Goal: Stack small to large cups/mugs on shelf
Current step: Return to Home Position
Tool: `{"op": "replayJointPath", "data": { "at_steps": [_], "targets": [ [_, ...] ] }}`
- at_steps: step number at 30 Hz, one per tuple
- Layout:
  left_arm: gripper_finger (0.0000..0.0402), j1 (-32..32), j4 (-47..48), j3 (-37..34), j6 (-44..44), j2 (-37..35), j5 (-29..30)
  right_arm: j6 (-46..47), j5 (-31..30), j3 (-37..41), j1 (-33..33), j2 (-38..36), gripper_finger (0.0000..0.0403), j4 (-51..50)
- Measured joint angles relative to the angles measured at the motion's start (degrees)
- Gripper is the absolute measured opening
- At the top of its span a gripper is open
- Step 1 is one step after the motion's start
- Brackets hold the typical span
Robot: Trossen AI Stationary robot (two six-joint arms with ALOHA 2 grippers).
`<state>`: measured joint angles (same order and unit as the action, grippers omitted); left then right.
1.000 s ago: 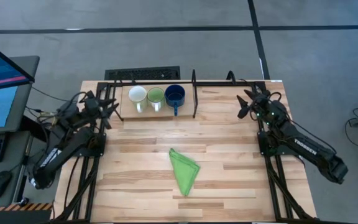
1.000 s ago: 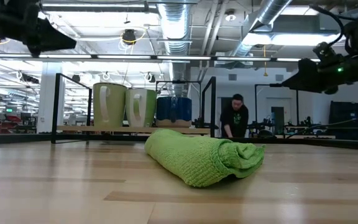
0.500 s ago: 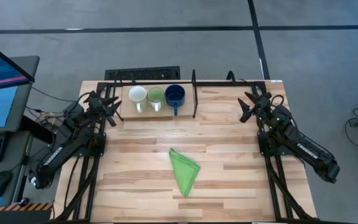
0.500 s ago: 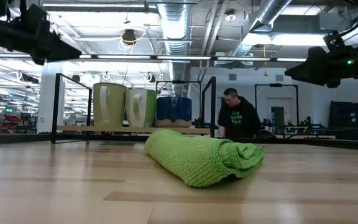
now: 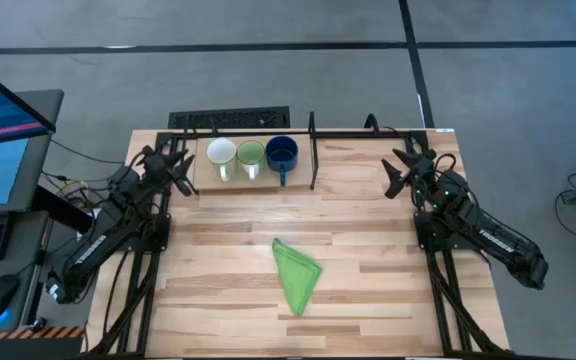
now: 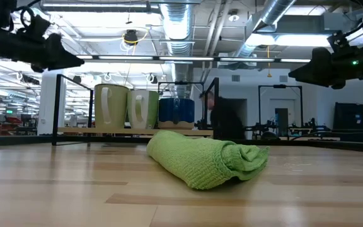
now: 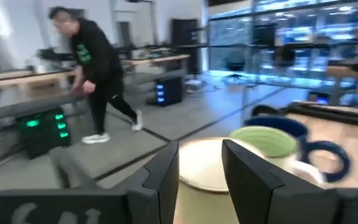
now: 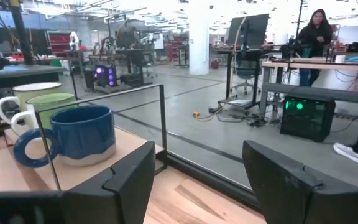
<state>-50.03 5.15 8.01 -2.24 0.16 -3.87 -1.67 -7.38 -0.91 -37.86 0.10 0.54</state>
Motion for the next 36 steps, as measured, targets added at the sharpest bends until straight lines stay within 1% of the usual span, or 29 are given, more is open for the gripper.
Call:
{"op": "replayJointPath", "data": {
  "at_steps": [5, 9, 16, 21, 25, 29, 36],
  "targets": [
    [0.0114, -0.1, 1.5, 0.0, 0.0, 0.0, 7.8, 0.2, 0.0, 0.0, -0.1, 0.0, 0.0265, 0.0],
    [0.0114, -0.1, 1.7, 0.0, 0.2, 0.0, 15.7, 0.2, 0.0, 0.0, -0.1, 0.0, 0.0265, 0.0],
    [0.0114, -0.1, 2.1, 0.0, -2.3, 0.0, 26.8, 0.2, 0.0, 0.0, -0.1, 0.0, 0.0265, 0.0],
    [0.0114, -0.4, 0.4, 0.1, -3.6, 0.0, 28.7, 0.2, 0.0, 0.0, -0.1, 0.0, 0.0265, -0.1],
    [0.0114, -2.0, 0.2, 1.8, -4.6, 0.0, 29.2, 0.2, 0.0, 0.0, -0.1, 0.0, 0.0265, -0.1],
    [0.0114, -4.2, 0.2, 2.4, -6.1, 0.0, 34.7, 0.2, 0.0, 0.0, -0.1, 0.0, 0.0265, -0.1],
    [0.0114, -9.0, 0.6, 0.0, -2.4, 0.0, 32.8, 0.2, 0.0, 0.0, -0.1, 0.0, 0.0265, -0.1]
  ]
}}
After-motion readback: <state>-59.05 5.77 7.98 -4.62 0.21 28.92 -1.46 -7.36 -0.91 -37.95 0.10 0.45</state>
